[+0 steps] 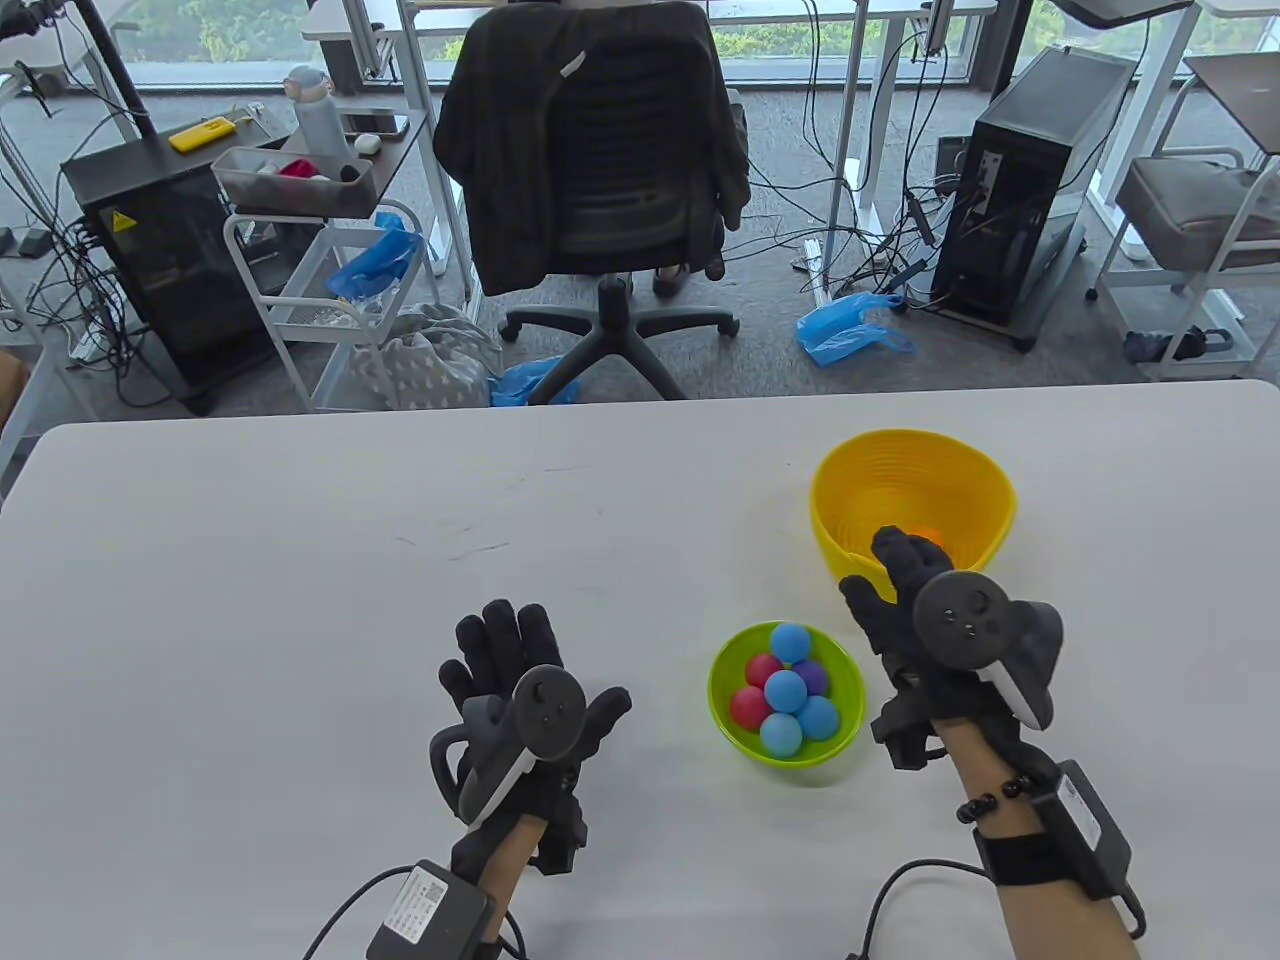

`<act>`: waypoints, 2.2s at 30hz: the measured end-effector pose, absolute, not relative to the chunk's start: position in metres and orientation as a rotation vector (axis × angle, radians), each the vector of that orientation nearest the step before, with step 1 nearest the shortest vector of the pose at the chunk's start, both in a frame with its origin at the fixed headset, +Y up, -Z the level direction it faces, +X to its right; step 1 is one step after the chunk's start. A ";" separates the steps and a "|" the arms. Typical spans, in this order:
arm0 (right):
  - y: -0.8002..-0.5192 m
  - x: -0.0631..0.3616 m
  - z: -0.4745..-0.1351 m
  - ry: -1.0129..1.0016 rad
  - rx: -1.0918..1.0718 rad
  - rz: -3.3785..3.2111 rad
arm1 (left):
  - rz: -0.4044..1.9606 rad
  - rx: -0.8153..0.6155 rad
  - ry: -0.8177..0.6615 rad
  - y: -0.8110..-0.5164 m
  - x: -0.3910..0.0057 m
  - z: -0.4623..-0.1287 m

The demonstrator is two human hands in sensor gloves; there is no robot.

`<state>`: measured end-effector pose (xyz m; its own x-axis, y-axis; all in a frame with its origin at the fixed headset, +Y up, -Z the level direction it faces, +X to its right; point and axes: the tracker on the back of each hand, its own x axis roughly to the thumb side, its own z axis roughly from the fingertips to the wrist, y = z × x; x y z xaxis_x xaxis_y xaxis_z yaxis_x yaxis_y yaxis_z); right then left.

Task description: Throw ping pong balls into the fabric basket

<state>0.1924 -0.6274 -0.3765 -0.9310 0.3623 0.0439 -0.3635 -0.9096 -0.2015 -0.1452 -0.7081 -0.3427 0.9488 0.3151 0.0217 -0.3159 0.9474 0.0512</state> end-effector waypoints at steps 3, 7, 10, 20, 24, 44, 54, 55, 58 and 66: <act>-0.633 0.166 -0.391 -0.062 -0.010 2.898 | 0.318 0.055 -0.010 -0.708 -0.145 -0.343; -0.654 0.137 -0.413 0.161 -0.089 2.949 | 0.329 0.068 -0.021 -0.705 -0.145 -0.341; -0.667 0.123 -0.426 0.293 -0.141 2.989 | 0.330 0.075 -0.027 -0.703 -0.145 -0.339; -0.691 0.099 -0.449 0.440 -0.230 3.037 | 0.353 0.100 -0.033 -0.699 -0.147 -0.336; -0.694 0.094 -0.452 0.439 -0.255 3.071 | 0.355 0.105 -0.035 -0.699 -0.148 -0.336; -0.652 0.122 -0.418 0.089 0.003 2.949 | 0.355 0.117 -0.038 -0.699 -0.148 -0.335; -0.657 0.188 -0.371 -0.249 0.277 2.608 | 0.355 0.117 -0.036 -0.700 -0.148 -0.335; -0.659 0.194 -0.367 -0.293 0.287 2.574 | 0.354 0.113 -0.035 -0.700 -0.148 -0.335; -0.662 0.207 -0.365 -0.359 0.320 2.482 | 0.344 0.100 -0.027 -0.704 -0.146 -0.337; -0.675 0.254 -0.378 -0.321 0.176 2.009 | 0.341 0.078 -0.020 -0.707 -0.144 -0.338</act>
<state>0.2545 -0.6752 -0.3780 -0.4432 0.8569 0.2633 -0.8962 -0.4180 -0.1486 -0.1442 -0.7073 -0.3382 0.9422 0.3333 0.0329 -0.3349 0.9395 0.0728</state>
